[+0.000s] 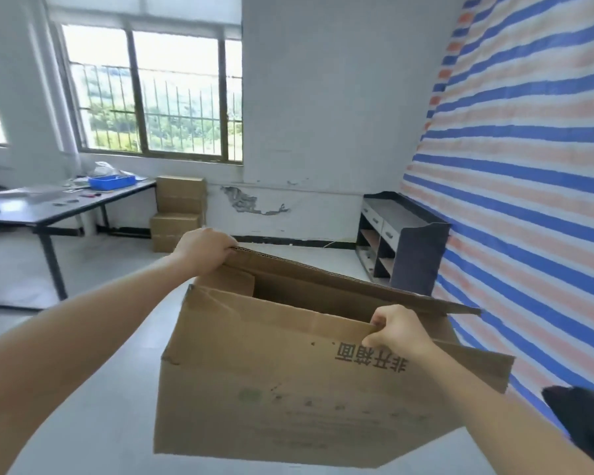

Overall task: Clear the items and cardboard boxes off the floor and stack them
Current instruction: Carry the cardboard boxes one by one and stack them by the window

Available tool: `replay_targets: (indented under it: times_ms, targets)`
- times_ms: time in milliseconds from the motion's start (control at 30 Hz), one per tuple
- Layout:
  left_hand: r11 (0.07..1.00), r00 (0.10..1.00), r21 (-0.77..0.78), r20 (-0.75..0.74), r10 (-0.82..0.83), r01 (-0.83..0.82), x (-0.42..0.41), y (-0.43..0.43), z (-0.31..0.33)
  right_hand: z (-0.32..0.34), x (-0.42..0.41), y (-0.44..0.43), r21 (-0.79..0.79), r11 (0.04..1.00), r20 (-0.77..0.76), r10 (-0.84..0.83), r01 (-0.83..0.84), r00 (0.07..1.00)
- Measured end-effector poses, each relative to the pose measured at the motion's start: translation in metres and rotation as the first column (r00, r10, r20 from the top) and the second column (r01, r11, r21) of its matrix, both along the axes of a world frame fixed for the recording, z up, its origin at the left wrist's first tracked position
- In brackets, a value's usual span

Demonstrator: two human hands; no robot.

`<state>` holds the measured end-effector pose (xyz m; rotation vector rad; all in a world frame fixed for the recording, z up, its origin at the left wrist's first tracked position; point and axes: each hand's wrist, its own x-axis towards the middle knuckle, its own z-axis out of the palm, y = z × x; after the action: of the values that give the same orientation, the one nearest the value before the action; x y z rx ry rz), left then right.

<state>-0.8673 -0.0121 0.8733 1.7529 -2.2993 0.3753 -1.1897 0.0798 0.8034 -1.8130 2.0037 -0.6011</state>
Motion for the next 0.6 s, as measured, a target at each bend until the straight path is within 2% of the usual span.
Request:
replay_targets:
  times_ms: [233,400,600]
  targets:
    - [0.983,0.986,0.076,0.029,0.165,-0.166,0.086,-0.045,-0.036,-0.022,0.069,-0.113,0.085,0.972,0.031,0.218,-0.22,0.976]
    - [0.959,0.967,0.124,0.043,0.253,-0.256,0.153,-0.11,-0.063,-0.041,0.13,-0.203,0.135,0.95,0.029,0.279,-0.28,0.96]
    - [0.944,0.958,0.167,0.048,0.281,-0.285,0.214,-0.201,-0.075,-0.058,0.195,-0.299,0.203,0.925,0.001,0.327,-0.32,0.945]
